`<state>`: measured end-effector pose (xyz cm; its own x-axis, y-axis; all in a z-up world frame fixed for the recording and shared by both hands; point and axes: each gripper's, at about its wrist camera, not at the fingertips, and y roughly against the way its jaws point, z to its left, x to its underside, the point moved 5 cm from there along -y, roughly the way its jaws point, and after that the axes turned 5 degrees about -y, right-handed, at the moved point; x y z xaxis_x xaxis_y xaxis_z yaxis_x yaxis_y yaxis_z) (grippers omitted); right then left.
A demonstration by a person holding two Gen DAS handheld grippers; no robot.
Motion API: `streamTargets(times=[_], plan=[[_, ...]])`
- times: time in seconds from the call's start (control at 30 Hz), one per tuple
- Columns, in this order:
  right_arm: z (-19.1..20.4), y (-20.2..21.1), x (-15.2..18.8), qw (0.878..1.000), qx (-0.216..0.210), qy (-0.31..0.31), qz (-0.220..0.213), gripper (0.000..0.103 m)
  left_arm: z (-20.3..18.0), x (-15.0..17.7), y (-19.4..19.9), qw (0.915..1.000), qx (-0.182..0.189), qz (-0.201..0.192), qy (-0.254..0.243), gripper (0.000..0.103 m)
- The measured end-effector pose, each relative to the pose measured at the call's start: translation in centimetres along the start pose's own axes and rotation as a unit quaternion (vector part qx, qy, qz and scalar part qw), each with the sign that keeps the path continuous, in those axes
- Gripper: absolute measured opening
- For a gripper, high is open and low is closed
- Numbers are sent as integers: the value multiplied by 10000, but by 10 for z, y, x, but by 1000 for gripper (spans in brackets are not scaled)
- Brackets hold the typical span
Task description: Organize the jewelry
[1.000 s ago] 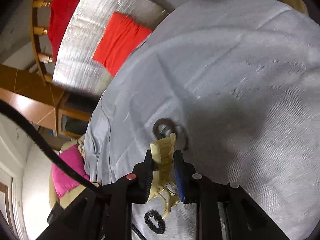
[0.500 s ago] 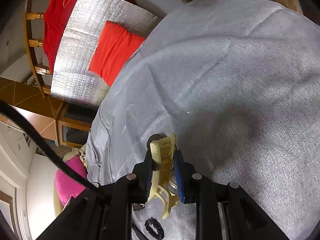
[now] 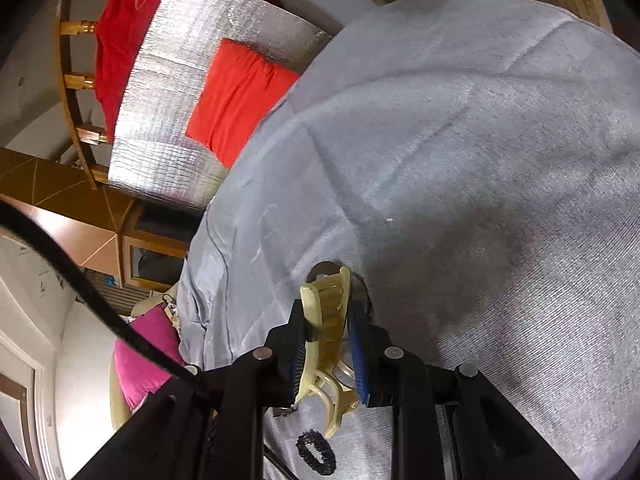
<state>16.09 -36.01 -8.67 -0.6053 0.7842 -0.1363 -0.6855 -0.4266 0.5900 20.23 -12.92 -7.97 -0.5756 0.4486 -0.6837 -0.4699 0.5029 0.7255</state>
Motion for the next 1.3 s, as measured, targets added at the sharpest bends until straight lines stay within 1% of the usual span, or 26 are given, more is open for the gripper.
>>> streamTargets(times=[0.07, 0.13, 0.2, 0.27, 0.3, 0.33, 0.37, 0.4, 0.5, 0.57, 0.67, 0.7, 0.77, 0.83, 0.87, 0.9, 0.97, 1.07, 1.2, 1.3], plan=[[3, 2, 1, 10000, -17, 54, -40, 22, 2, 1, 7, 10000, -35, -60, 2, 4], [5, 3, 4, 9999, 3, 87, -89, 22, 8, 3, 12, 9998, -181, -102, 41, 4], [6, 2, 6, 9999, -4, 79, -82, 22, 13, 5, 13, 9995, -307, -63, 63, 4], [8, 0, 8, 9999, 36, 123, -85, 22, 17, 6, 9, 9992, -377, -2, 120, 12], [9, -1, 8, 9998, 73, 161, -99, 22, 18, 6, 7, 9992, -363, 26, 149, 27], [9, -2, 7, 9997, 91, 181, -104, 22, 18, 4, 3, 9991, -396, 18, 149, 37], [9, -2, 7, 9997, 105, 192, -112, 22, 17, 3, 2, 9990, -438, -4, 132, 41], [8, -2, 6, 9997, 114, 187, -123, 22, 16, 1, 0, 9990, -435, -24, 108, 43], [5, -2, 2, 9997, 142, 159, -154, 22, 10, -2, -6, 9994, -320, -20, 112, 43], [3, -2, 1, 9997, 160, 135, -159, 22, 7, -2, -13, 9995, -298, 47, 80, 43], [0, -3, -1, 9997, 182, 120, -135, 22, 3, -2, -23, 9997, -147, 131, 151, 43], [-1, -3, -1, 9997, 189, 121, -129, 22, 3, -3, -24, 9997, -102, 119, 170, 41], [-2, -3, -2, 9997, 195, 104, -120, 22, 0, -4, -25, 9998, -84, 100, 137, 33], [-3, -2, -3, 9997, 191, 91, -122, 22, -1, -4, -26, 9998, -103, 111, 90, 19], [-3, -2, -3, 9997, 183, 91, -121, 22, -2, -3, -26, 9998, -110, 128, 74, 16], [-3, -1, -3, 9997, 181, 103, -132, 22, -2, -3, -27, 9998, -109, 144, 67, 11], [-1, 0, -2, 9997, 172, 121, -140, 22, -1, -2, -26, 9998, -111, 133, 75, 8], [0, 0, -1, 9997, 160, 139, -144, 22, -1, -1, -19, 9999, -3, 64, 95, 5], [4, 1, 0, 9996, 99, 169, -179, 22, -3, 1, -6, 10000, 37, -74, 17, 4], [8, 1, 3, 9996, 40, 213, -191, 22, 1, 1, 10, 9997, 87, -211, 89, 4]])
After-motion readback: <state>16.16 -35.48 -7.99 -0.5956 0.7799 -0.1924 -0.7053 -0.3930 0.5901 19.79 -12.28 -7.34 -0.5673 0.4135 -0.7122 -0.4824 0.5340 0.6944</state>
